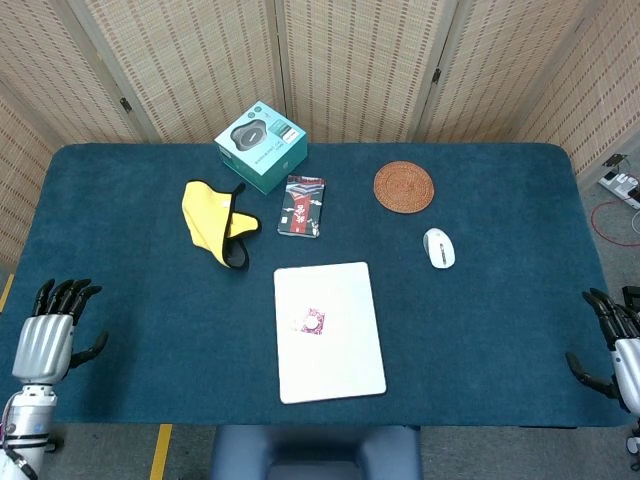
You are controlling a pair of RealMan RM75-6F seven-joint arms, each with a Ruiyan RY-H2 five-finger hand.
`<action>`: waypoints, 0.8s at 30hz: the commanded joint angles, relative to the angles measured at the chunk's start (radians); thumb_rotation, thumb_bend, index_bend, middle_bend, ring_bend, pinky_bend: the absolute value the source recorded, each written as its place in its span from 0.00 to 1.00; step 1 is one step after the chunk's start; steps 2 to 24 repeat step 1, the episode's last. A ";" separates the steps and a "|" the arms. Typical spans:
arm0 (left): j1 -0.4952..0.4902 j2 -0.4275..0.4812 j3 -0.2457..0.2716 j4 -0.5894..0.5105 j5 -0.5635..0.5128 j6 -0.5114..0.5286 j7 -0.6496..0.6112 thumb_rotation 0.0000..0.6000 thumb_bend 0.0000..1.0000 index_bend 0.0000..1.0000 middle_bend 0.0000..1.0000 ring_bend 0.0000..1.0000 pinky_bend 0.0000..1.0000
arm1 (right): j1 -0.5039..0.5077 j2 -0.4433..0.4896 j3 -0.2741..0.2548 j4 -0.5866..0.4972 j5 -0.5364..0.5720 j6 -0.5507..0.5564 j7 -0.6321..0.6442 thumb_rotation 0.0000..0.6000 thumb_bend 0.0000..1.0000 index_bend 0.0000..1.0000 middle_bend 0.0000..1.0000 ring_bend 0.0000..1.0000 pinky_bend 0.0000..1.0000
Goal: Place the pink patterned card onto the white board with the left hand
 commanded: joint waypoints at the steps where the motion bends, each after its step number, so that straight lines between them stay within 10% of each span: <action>1: 0.044 0.007 0.024 0.003 0.041 0.032 0.001 1.00 0.35 0.24 0.19 0.13 0.00 | -0.014 -0.017 -0.002 0.003 0.001 0.025 -0.041 1.00 0.37 0.08 0.10 0.14 0.11; 24: 0.044 0.007 0.024 0.003 0.041 0.032 0.001 1.00 0.35 0.24 0.19 0.13 0.00 | -0.014 -0.017 -0.002 0.003 0.001 0.025 -0.041 1.00 0.37 0.08 0.10 0.14 0.11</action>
